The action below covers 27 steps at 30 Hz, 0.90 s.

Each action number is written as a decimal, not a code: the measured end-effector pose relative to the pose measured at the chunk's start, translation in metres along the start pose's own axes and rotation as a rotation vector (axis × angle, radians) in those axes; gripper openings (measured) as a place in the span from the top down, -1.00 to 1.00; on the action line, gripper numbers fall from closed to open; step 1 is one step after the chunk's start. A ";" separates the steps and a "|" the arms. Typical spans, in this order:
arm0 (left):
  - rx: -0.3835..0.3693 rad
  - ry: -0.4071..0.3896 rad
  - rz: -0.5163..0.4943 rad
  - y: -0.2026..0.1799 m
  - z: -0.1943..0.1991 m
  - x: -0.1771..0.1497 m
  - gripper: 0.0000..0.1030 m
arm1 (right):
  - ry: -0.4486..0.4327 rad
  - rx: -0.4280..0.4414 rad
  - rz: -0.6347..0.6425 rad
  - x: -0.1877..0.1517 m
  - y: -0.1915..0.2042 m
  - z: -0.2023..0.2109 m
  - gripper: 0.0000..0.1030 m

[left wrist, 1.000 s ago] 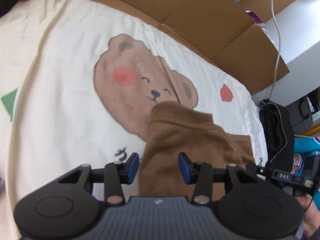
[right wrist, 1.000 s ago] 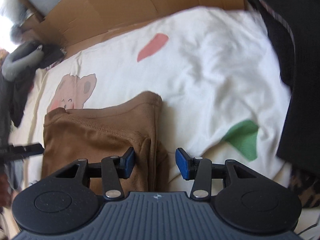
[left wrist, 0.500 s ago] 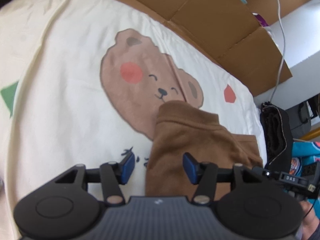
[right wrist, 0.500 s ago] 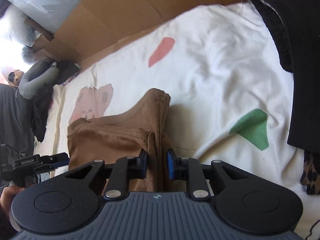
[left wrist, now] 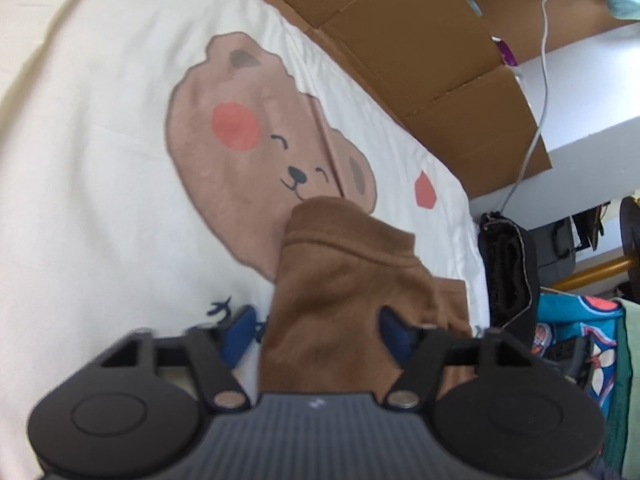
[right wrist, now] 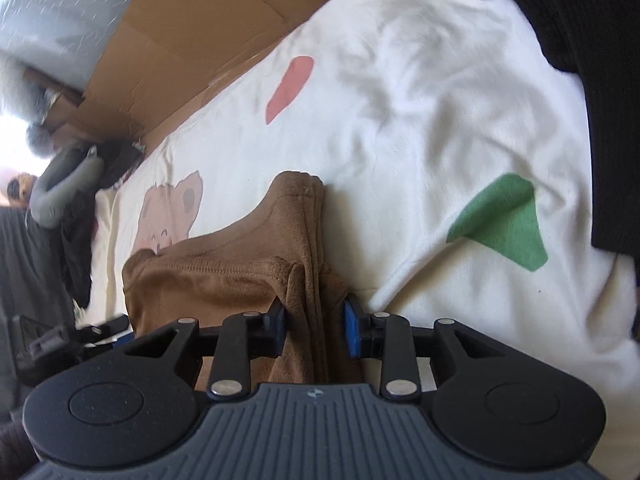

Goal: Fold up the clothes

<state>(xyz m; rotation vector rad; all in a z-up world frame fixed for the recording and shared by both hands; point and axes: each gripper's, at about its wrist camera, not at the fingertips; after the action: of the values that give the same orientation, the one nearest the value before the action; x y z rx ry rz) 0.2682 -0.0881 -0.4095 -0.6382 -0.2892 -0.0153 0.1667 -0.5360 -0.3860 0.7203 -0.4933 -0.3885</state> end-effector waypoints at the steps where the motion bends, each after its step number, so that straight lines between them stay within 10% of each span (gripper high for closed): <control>1: 0.003 0.004 -0.005 -0.002 -0.002 0.000 0.62 | -0.001 -0.001 0.001 0.000 0.000 0.000 0.44; 9: -0.037 -0.119 -0.007 -0.014 0.021 -0.002 0.87 | -0.039 0.021 0.092 -0.002 0.019 0.013 0.57; 12: -0.012 -0.088 -0.012 -0.013 0.018 -0.002 0.51 | -0.024 -0.008 0.111 -0.005 0.017 0.010 0.47; 15: 0.028 -0.068 0.018 -0.007 0.014 -0.005 -0.26 | -0.013 -0.023 0.124 -0.005 0.015 0.008 0.35; 27: -0.081 0.016 -0.029 -0.009 -0.011 -0.012 -0.27 | 0.004 0.018 0.108 -0.003 0.001 -0.002 0.13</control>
<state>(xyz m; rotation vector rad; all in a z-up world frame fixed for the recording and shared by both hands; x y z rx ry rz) 0.2585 -0.1027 -0.4162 -0.7137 -0.2831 -0.0605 0.1656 -0.5329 -0.3872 0.7084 -0.5298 -0.2817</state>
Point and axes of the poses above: each gripper's, at about its wrist camera, not at the fingertips, and z roughly against the way its jaws point, y to its left, x to its top, and after that the axes turned 8 degrees about x, right-handed
